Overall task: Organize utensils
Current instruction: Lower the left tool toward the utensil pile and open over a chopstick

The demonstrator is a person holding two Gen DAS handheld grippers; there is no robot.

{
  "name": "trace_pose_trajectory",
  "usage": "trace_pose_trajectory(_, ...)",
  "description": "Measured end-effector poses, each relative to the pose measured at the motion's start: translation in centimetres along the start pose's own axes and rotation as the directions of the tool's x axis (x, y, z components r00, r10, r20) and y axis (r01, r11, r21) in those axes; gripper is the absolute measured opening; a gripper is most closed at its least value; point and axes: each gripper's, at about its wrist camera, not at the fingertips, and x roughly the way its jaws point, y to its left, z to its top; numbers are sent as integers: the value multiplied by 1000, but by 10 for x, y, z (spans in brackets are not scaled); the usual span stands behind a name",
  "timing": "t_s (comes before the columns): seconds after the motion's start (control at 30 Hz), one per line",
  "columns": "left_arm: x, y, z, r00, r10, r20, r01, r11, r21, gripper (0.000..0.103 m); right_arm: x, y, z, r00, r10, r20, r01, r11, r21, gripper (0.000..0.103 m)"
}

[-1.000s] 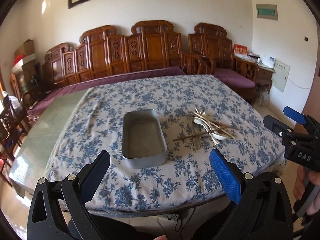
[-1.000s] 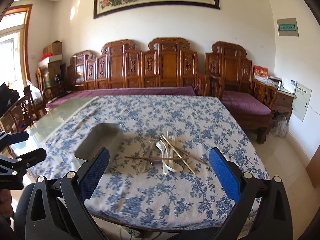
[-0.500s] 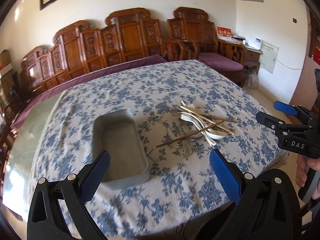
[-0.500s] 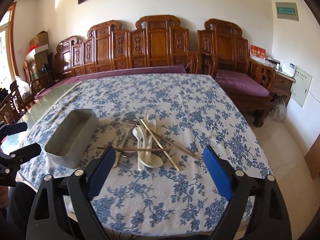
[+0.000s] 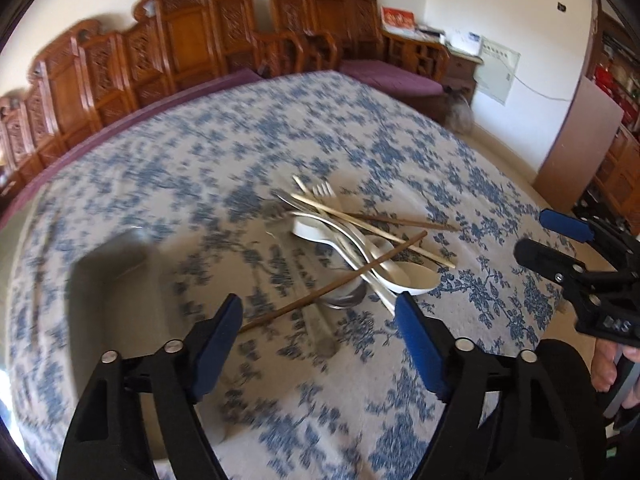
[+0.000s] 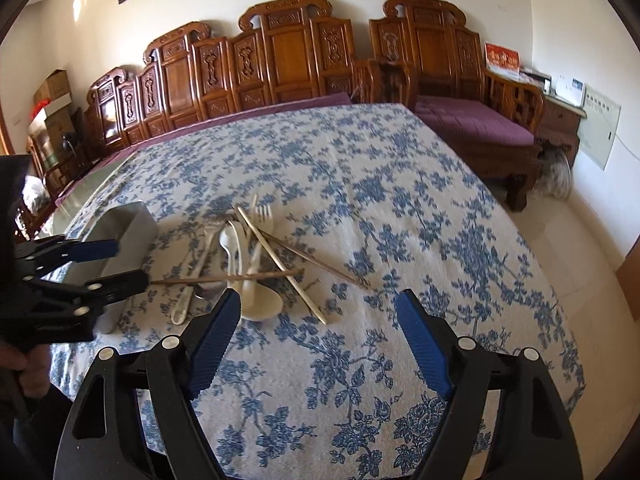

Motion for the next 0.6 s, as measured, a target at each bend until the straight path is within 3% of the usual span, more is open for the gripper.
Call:
trace_pose_trajectory(0.1,28,1,5,998,-19,-58,19,1000,10,65,8,-5,-3,1000,-7,-9,7,1000,9,82)
trace_pose_trajectory(0.2,43,3,7,995,-36,-94,37,999,11,53,15,-9,-5,1000,-7,-18,7,1000,19,82)
trace_pose_trajectory(0.43,70,6,6,988,-28,-154,36,998,48,46,24,-8,-7,999,11,-30,-11,1000,23,82)
trace_pose_trajectory(0.6,74,5,5,985,-39,-167,50,997,60,25,26,-7,-7,999,13,-31,-12,1000,23,82)
